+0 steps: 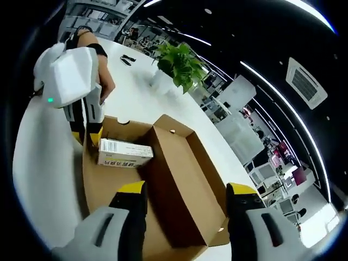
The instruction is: Operate the shoe box by opening the lid, removing the specified soft item, and placing it in the target area until the item is outside and the box remains undamaged.
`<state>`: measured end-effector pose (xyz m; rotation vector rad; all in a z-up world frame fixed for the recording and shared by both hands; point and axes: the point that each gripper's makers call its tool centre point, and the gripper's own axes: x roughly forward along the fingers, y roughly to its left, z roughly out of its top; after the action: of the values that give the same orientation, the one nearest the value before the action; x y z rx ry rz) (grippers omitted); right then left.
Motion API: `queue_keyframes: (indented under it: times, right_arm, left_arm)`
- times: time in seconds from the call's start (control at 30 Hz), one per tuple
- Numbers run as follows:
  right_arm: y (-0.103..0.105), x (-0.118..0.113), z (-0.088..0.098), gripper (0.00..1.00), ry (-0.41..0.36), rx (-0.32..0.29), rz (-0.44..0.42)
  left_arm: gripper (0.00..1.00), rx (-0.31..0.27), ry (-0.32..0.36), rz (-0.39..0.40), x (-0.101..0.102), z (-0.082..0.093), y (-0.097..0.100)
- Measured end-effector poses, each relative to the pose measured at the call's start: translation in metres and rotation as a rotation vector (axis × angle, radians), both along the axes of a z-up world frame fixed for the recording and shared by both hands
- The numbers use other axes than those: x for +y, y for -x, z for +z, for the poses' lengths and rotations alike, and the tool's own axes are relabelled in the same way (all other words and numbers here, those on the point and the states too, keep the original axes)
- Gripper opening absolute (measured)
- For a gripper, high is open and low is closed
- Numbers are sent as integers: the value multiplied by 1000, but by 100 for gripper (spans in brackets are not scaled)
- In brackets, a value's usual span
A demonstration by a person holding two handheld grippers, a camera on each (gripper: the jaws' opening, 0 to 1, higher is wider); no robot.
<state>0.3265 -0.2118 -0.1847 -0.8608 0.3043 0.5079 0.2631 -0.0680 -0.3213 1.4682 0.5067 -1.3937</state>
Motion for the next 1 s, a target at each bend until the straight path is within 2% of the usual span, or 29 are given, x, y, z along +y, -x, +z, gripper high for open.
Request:
queue_keyframes:
  times: [0.1,0.43,0.6,0.77,1.0]
  right_arm:
    - [0,4,-4,59,6,12,-18]
    - [-8,22,-17,60,41,56,-50]
    - [-13,21,-13,60,46,46,-87]
    - [-18,16,-4,61,-27,24,-147]
    - [-15,24,1,61,-26,16,-145]
  left_arm:
    - [17,2,-2,-21,0,0,1]
    - [15,63,77,-59,-3,5,5]
    - [14,67,82,-65,-4,5,7]
    - [14,74,87,-65,-4,5,8]
    - [14,73,86,-65,-4,5,9]
